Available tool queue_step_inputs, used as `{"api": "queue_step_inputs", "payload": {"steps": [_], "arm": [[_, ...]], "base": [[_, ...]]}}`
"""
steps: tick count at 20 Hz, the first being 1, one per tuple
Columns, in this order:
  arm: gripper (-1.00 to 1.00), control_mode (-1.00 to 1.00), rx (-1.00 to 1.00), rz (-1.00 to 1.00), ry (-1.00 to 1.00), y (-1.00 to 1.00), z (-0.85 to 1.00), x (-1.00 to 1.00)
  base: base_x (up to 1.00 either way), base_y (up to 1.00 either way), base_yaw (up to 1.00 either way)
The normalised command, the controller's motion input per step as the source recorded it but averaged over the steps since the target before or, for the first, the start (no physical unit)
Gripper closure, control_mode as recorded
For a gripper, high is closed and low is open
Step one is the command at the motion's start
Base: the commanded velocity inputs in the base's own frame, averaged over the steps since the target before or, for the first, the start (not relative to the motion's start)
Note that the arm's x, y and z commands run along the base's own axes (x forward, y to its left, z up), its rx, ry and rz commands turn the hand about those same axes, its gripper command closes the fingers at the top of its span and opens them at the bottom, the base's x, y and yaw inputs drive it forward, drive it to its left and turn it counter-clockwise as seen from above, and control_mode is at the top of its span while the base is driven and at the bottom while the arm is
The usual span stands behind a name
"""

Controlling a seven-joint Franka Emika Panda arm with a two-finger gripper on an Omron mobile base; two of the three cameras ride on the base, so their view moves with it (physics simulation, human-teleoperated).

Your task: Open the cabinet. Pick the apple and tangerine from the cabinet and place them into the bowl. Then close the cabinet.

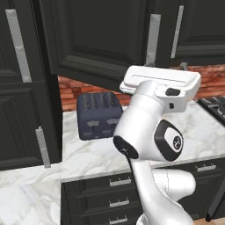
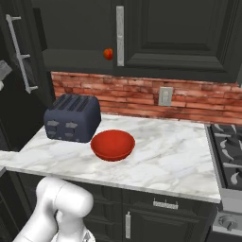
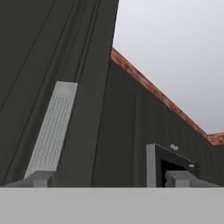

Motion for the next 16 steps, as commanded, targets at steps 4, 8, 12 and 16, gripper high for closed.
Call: {"api": "queue_step_inputs", "payload": {"steps": [4,8,12,16], "arm": [[-1.0,-1.0,0.38,0.08,0.05,-1.0,0.25,-0.02],[-1.0,-1.0,0.38,0.25,0.01,-1.0,0.02,0.11],[-1.0,-1.0,0.25,0.41,0.11,-0.86,-0.47,0.0],[-1.0,-1.0,0.18,0.52,0.17,-0.4,-0.81,-0.14]], "base": [[0.0,0.0,0.0],[0.0,0.0,0.0],[0.0,0.0,0.0],[0.0,0.0,0.0]]}}
